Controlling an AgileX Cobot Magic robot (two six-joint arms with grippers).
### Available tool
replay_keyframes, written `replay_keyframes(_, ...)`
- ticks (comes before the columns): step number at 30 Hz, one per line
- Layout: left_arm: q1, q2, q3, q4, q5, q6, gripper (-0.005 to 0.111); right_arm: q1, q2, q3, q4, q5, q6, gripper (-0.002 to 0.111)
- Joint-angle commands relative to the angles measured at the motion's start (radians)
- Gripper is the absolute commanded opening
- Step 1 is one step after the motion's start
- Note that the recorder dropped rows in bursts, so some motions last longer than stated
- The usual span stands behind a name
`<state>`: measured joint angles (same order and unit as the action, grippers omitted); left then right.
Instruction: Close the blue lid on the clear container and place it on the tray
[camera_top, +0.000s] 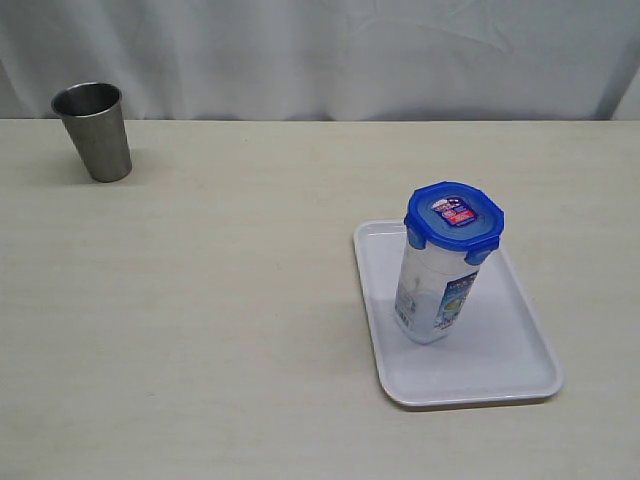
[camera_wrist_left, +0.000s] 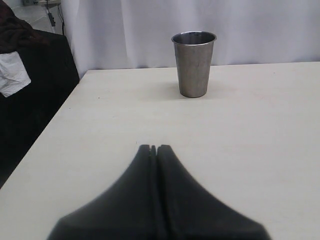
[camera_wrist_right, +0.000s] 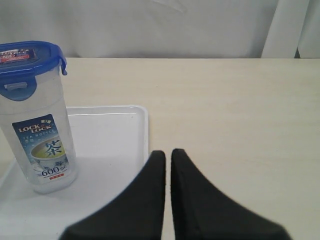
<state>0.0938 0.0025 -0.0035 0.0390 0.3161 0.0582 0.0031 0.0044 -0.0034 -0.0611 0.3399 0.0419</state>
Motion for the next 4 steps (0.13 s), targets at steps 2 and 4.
replay_keyframes(2,0.004,-0.002,0.004,0.001,-0.006,0.002,0.000,0.001,-0.004,0.003,0.000,0.003,0.003,0.004)
replay_keyframes(4,0.004,-0.002,0.004,0.001,-0.006,0.002,0.000,0.001,-0.004,0.003,0.000,0.003,0.003,0.004)
